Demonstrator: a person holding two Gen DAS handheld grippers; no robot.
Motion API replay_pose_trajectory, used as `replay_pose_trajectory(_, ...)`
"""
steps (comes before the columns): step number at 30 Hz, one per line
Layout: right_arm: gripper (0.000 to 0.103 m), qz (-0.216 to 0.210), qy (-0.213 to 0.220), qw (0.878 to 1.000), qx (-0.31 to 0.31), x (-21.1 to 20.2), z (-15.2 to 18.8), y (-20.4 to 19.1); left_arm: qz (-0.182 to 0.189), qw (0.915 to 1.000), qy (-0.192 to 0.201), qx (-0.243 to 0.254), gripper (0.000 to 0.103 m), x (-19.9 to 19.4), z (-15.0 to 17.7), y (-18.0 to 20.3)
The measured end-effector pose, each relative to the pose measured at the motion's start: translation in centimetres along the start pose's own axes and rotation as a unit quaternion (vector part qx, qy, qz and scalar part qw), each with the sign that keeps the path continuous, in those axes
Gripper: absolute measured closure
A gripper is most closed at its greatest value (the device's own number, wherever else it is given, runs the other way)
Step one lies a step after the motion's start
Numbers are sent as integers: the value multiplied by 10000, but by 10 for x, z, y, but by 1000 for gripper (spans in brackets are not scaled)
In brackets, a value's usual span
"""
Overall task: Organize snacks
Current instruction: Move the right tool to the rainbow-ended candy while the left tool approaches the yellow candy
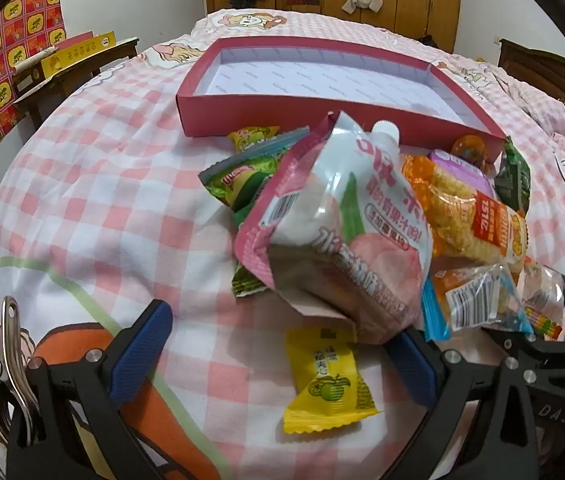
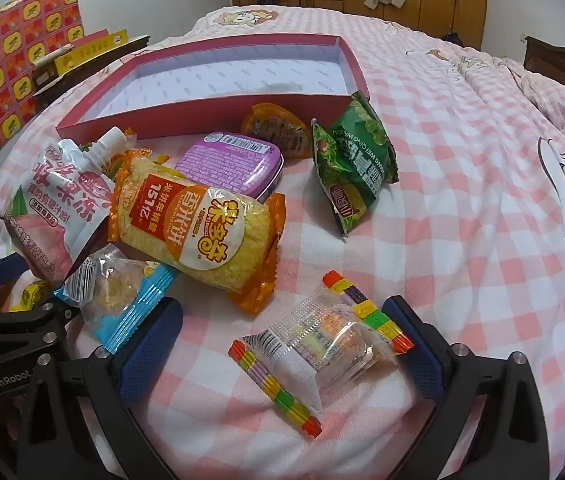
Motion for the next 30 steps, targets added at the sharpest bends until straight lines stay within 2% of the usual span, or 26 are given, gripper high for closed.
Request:
replay_pose_trajectory(12, 1, -96, -32, 9999, -40, 3, -3, 2, 53, 10000, -13, -3, 0, -1, 0, 1)
replay_pose_trajectory(17, 2, -147, -4, 9999, -61, -5, 2, 1, 76, 9999, -38, 67, 2, -12, 2, -3)
replay_pose_trajectory(30, 6, -481, -31, 9988, -68, -21, 18, -1, 433, 9988, 76, 207, 9, -35, 15, -7)
Point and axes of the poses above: each gripper's, at about its wrist camera, not at the fingertips, and x roughly the way its jaws point, y to its right, z to its underside, the point moved 3 cm from there along x, roughly the way its jaws point, and after that the axes turned 7 degrees about -y, right-handed, at the moved point
